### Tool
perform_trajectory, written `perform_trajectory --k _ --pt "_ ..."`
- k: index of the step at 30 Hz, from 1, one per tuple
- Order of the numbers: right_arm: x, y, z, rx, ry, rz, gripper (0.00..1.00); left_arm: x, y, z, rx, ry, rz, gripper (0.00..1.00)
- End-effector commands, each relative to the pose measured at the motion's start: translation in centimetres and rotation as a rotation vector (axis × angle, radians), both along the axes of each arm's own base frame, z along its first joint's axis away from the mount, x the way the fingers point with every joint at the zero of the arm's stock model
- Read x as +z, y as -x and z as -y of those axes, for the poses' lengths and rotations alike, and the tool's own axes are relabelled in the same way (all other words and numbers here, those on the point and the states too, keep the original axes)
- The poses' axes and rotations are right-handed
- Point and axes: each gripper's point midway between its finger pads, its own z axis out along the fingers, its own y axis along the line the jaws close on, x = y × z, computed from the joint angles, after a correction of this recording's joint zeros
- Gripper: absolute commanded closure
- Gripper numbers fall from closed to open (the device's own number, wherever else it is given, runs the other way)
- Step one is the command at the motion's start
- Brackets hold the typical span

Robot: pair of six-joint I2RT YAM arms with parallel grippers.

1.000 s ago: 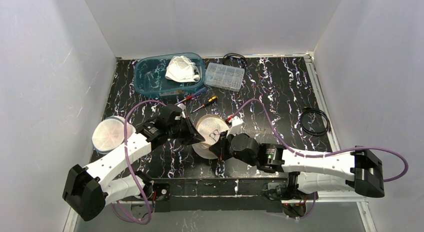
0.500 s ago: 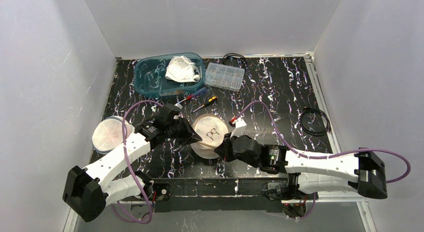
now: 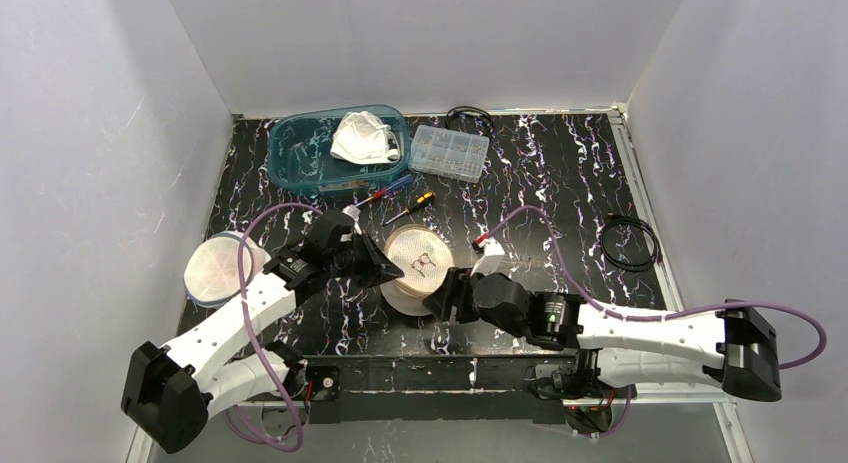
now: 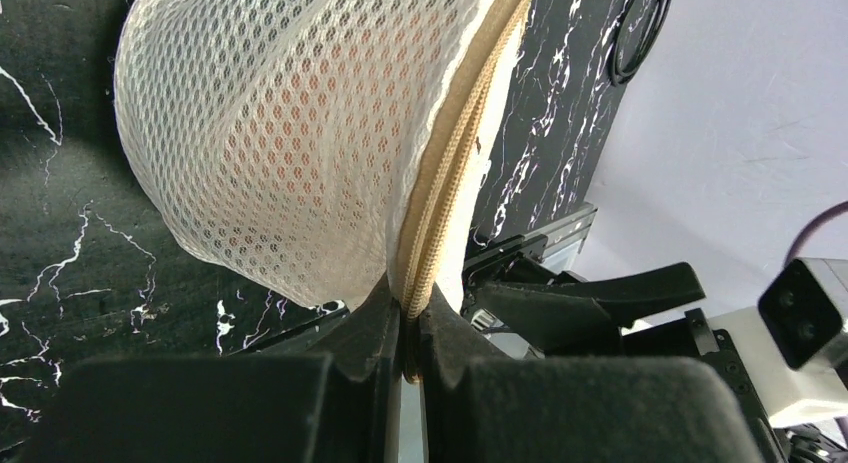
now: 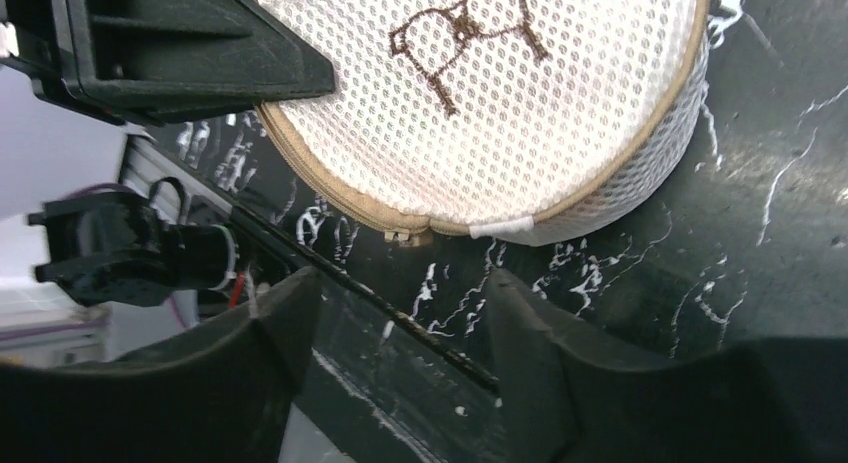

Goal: Unzip the laundry bag and remove the bra
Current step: Unzip the laundry bag at the center of the board, then open the laundry bag at the center of the board.

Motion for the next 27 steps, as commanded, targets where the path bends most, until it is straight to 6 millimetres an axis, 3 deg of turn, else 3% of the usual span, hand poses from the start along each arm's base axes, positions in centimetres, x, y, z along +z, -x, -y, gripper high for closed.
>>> perform_trajectory --k 1,2,4,15,24,27 --pt "1.6 -0.4 -0.2 -0.105 -0.189 -0.071 0.24 0.5 -0.1 0.0 0.024 0.054 0.044 1.00" --pt "1.6 -0.6 -0.1 -0.125 -0.220 -0.079 0.14 0.4 -0.1 -0.1 0.029 0.060 0.052 1.00" --pt "1.3 -1.0 0.2 -0.175 -0.272 -0.098 0.08 0.2 0.0 -0.2 0.041 0.077 0.063 1.00" --pt "1.1 -3.7 -1.4 -0.319 -0.494 -0.216 0.10 -0.1 0.3 -1.2 0.128 0.146 0.154 1.00" --pt "-0.3 -6.0 -3.3 -0.356 -0.516 -0.289 0.31 -0.7 0.9 -1.7 0.125 0.137 0.188 1.00" --pt "-0.3 -6.4 -4.0 -0.345 -0.515 -0.286 0.51 -1.0 1.1 -1.9 0.125 0.130 0.188 1.00"
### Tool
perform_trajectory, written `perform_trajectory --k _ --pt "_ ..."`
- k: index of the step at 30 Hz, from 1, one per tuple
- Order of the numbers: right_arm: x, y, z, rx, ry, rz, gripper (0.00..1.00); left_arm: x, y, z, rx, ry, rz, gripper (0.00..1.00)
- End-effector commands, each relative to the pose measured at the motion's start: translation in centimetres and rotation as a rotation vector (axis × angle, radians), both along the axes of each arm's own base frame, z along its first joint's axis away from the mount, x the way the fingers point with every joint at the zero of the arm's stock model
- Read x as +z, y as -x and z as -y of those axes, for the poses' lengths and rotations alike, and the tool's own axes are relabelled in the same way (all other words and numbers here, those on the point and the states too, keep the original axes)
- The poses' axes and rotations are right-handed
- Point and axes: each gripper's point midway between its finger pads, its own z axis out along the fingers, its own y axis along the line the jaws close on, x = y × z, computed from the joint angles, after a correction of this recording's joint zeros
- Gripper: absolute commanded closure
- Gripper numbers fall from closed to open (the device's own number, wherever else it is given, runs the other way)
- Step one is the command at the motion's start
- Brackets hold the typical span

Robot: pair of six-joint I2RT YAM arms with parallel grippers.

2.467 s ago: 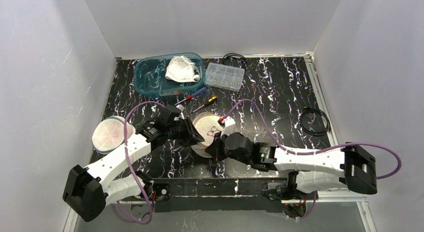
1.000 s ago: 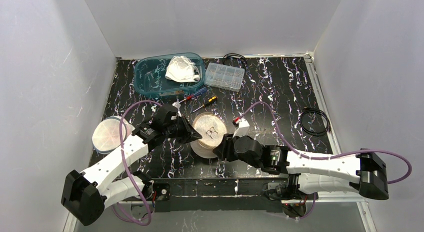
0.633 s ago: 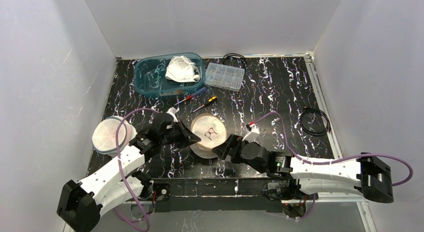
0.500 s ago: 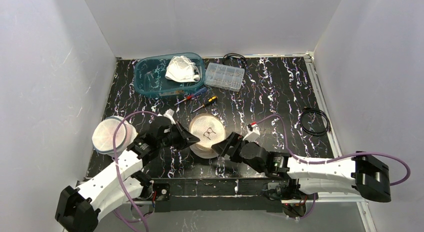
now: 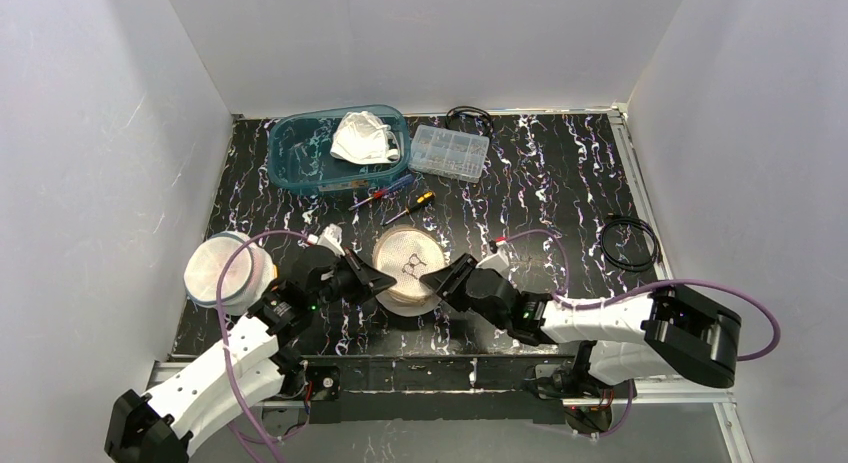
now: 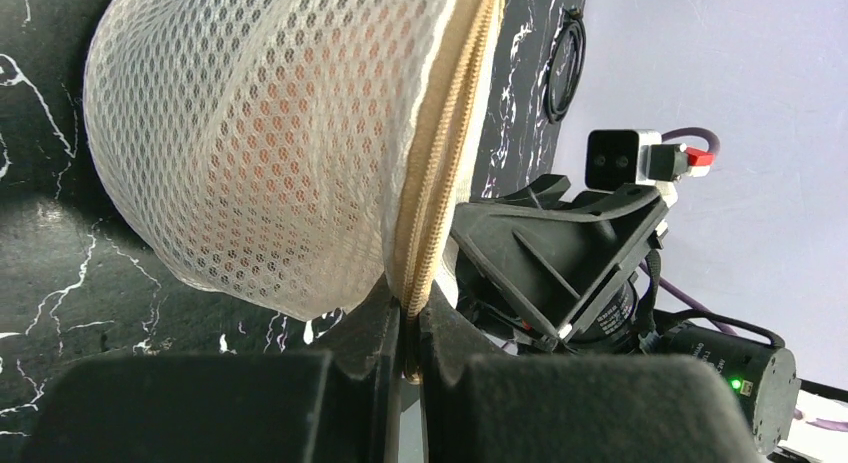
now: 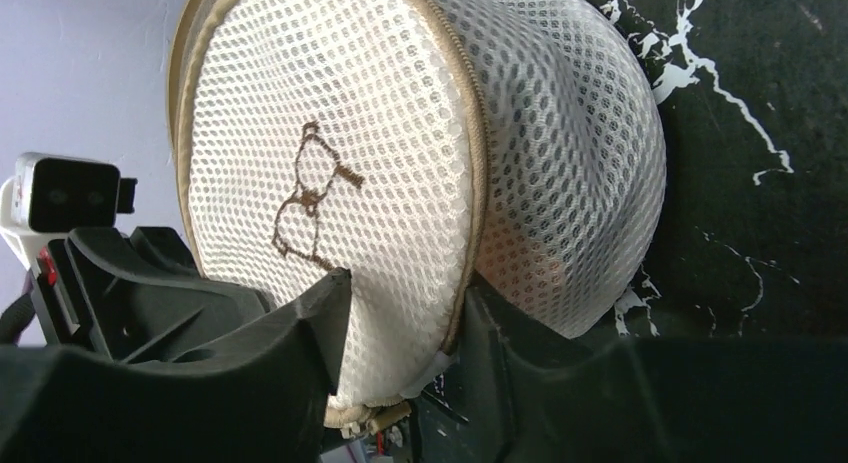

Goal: Unzip the laundry bag and remove the bra
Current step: Open the laundry bag at the center of the board.

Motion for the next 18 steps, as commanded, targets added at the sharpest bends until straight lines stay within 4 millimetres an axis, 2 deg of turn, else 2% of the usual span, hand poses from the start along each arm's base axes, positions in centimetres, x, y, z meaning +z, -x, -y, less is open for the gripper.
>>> perform_trajectory --k 1,4,5,7,10,12,14,18 --pt "3.9 -1.2 -2.4 0.006 -0.121 0.039 0.58 -0.2 0.0 -0.4 0.011 -0.015 0.023 1.00" --pt "4.3 -1.2 -2.4 0.040 -0.043 0.085 0.77 -0.4 0.4 -1.1 0.008 -0.061 0.022 1.00" --pt "4.7 -1.2 -2.3 0.055 -0.016 0.112 0.83 -0.2 0.6 -1.4 0.005 -0.078 0.033 0.95" --pt "5.5 -1.2 -1.8 0.093 0.071 0.169 0.97 0.1 1.0 -2.3 -0.004 -0.132 0.050 0.77" --pt "7.4 -1.4 -1.3 0.209 0.223 0.280 0.99 1.4 1.5 -4.2 -0.001 -0.222 0.096 0.43" --pt "9.8 -1.6 -1.5 0.338 0.326 0.384 0.99 2.3 2.1 -5.5 -0.005 -0.279 0.125 0.30" --pt "11.4 -1.4 -1.9 0.491 0.413 0.456 0.99 3.8 2.1 -6.7 0.009 -0.328 0.179 0.25" --pt "15.4 0.0 -3.9 0.760 0.462 0.587 0.99 7.3 2.2 -8.5 0.026 -0.382 0.284 0.24"
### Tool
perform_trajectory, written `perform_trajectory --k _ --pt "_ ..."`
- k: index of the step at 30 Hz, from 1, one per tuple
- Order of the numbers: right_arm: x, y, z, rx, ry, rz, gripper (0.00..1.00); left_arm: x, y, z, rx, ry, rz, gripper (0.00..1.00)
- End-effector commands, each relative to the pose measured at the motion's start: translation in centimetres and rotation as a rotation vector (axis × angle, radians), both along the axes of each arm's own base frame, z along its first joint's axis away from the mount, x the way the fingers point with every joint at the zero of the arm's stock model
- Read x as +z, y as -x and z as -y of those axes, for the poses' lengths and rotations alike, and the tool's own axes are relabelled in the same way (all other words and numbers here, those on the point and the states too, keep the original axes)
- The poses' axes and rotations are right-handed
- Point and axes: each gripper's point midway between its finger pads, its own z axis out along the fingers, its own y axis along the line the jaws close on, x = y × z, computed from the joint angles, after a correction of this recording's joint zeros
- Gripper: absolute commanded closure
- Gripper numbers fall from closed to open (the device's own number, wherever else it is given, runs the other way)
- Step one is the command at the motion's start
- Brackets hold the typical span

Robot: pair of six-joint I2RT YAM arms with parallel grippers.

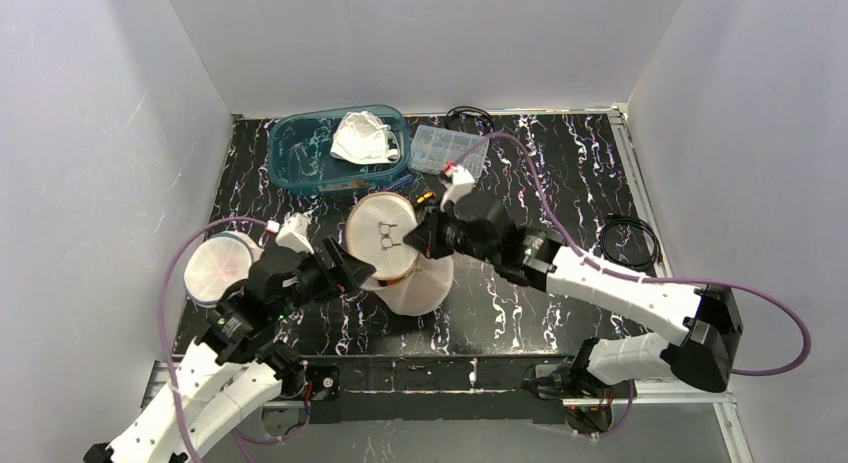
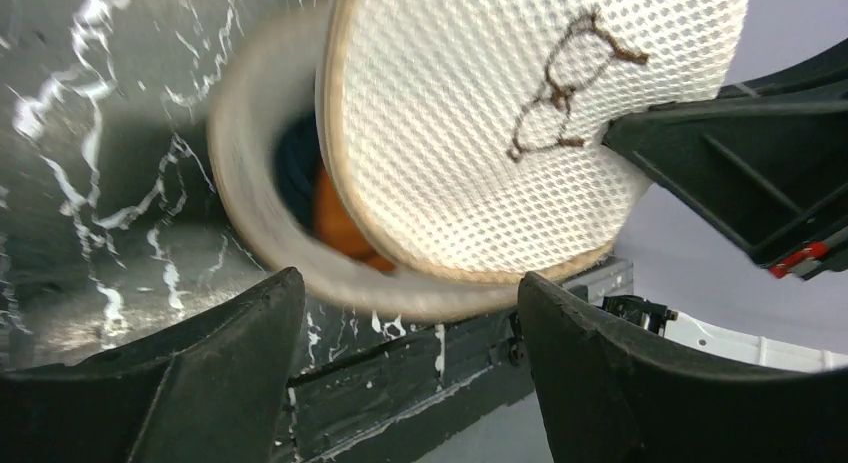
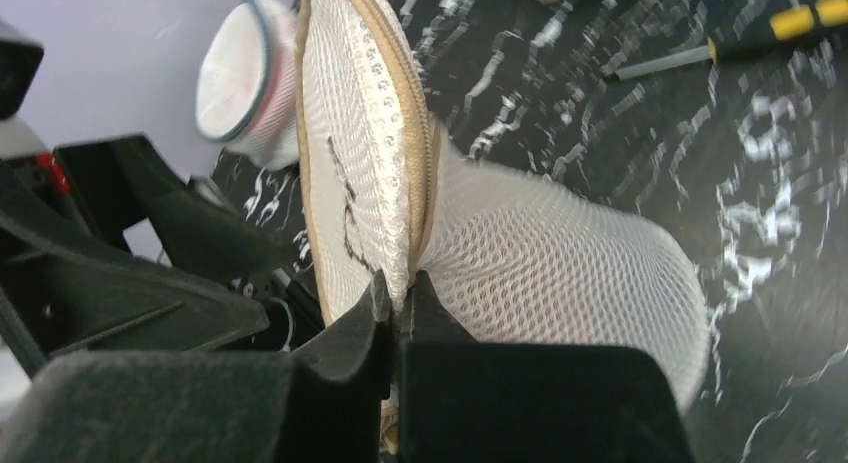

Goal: Unzip the laundry bag and remove the bra
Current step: Open the laundry bag at the center of the board.

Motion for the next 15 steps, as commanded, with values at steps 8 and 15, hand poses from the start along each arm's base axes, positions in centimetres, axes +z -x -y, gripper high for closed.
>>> perform_trajectory --k 8,15 --pt "4.4 2.7 -0.4 0.506 0.263 0.256 0.99 4.8 1.0 -6.5 0.100 -0.214 0.221 0.23" --pt "-3.6 1.8 4.3 0.395 0.252 0.101 0.99 -0.1 1.5 -5.6 0.055 -0.232 0.119 0.24"
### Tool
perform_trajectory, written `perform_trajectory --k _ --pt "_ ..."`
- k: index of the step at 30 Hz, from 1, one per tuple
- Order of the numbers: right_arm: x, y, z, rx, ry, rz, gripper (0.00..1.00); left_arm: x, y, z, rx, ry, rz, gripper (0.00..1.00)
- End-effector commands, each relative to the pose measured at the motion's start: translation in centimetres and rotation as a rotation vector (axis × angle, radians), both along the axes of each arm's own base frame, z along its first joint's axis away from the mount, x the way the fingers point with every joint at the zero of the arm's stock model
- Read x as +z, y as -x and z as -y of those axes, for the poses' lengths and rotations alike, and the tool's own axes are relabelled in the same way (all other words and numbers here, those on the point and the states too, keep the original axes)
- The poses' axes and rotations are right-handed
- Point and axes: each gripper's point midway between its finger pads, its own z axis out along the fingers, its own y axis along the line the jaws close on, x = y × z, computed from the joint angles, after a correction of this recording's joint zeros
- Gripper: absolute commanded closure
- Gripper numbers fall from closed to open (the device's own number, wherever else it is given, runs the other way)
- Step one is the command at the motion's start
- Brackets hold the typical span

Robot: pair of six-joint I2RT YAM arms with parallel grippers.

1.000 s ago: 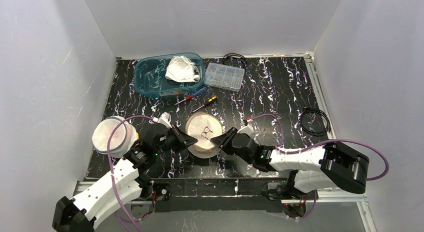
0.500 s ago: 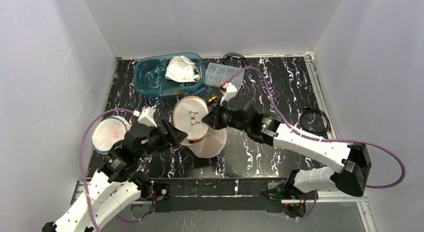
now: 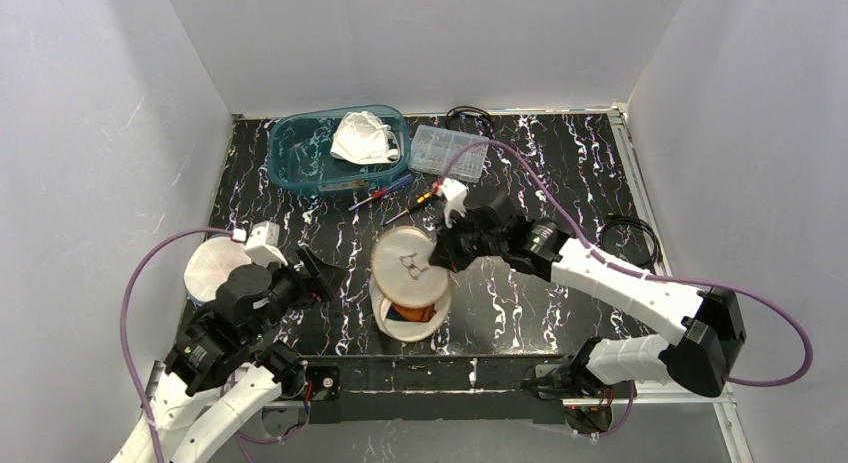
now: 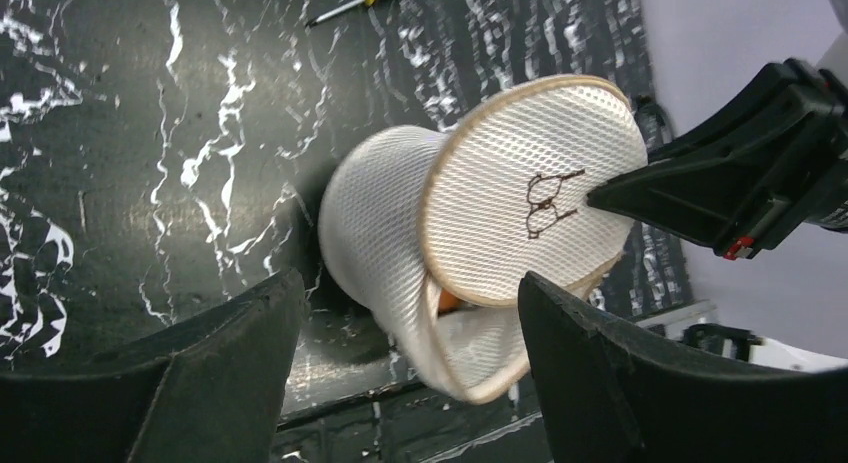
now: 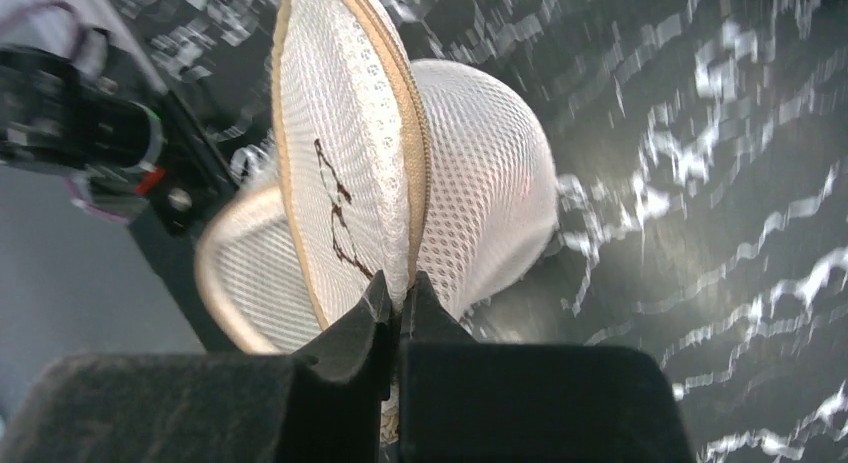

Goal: Unzip the laundry bag and remove the bra
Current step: Open the laundry bag at the center of the board.

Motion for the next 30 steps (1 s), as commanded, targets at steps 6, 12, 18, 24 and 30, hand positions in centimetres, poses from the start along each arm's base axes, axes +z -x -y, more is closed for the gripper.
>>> perform_trajectory --k 6,12,18,24,30 --pt "-5.0 0.7 3.8 -0.107 -0.049 -0.103 0.99 -7.0 0.7 2.8 -0.121 0.003 -0.140 0.24" --pt "-5.2 0.8 4.4 -0.209 -0.146 -0.166 0.99 -8.6 1.3 6.2 -0.270 0.054 -0.234 0.23" --pt "-4.4 1.3 5.0 -0.264 -0.243 -0.184 0.99 -8.1 0.9 8.9 -0.350 0.121 -0.271 0.21" --pt "-4.7 1.6 6.0 -0.298 -0.246 -0.183 0.99 -10.3 0.9 9.9 -0.390 0.095 -0.377 0.32" --pt "-4.6 2.1 6.8 -0.305 -0.266 -0.174 0.99 -12.8 1.5 9.8 -0.395 0.056 -0.462 0.44"
